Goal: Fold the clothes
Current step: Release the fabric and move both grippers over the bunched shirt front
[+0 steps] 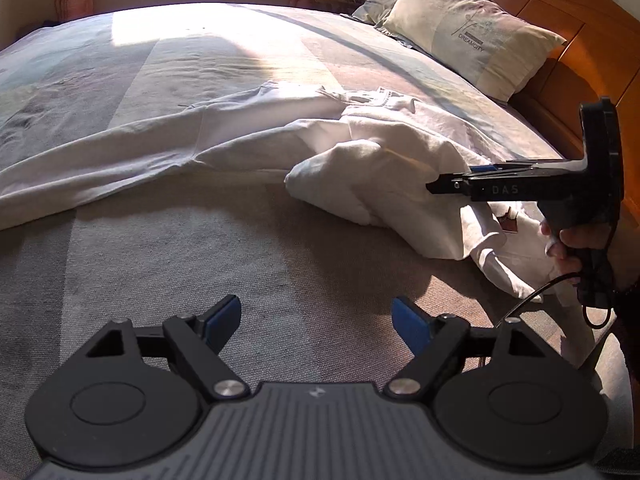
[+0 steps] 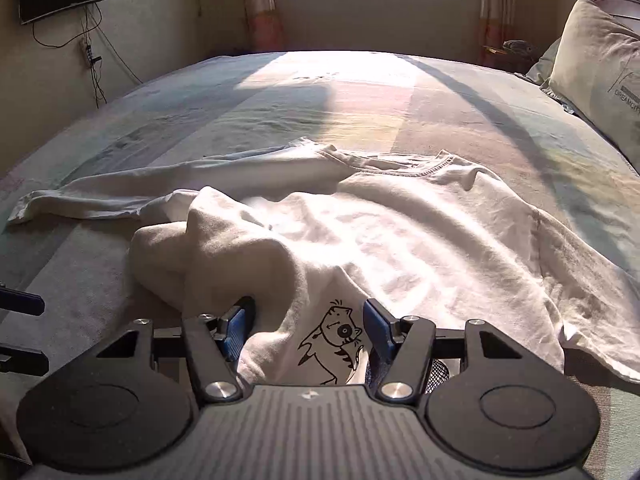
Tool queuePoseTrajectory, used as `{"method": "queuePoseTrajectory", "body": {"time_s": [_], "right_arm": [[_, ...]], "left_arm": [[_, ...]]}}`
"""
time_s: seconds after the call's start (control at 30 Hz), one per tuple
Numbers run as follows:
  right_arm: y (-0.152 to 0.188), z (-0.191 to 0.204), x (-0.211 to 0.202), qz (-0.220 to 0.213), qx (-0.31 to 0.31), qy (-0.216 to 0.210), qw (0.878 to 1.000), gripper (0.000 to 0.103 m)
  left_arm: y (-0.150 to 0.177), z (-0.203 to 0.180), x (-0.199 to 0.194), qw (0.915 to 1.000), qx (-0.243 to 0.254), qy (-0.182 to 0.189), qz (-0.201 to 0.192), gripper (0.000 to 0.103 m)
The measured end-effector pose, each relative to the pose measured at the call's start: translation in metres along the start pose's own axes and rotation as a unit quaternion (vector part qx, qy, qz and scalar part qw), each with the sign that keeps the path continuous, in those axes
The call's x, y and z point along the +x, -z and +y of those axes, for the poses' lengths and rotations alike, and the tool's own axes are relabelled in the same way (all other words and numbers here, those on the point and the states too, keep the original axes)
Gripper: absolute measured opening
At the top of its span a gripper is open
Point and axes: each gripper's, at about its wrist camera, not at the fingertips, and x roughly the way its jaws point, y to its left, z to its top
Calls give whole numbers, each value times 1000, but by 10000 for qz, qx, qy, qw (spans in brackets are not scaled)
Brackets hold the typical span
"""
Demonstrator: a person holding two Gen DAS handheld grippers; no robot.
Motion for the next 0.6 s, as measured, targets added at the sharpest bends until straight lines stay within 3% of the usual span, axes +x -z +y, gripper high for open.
{"method": "queuePoseTrajectory", "body": {"time_s": [0.13,0.33,0.47,0.6], "right_arm": [[-5,-32,35,170,251,51,9995,68],[-10,-48,43,58,412,-108,9991,74],[-10,-46,14,-16,593,-156,9981,74],[-1,-27,-40,-308,205,-365,9986,75]], "left_arm": [[-11,1,19,9999,47,157,47,83],[-24,1,43,9984,-106,553,75,83],[-24,-5,43,9983,-87,572,91,83],[-21,-11,39,9984,-25,562,77,83]]}}
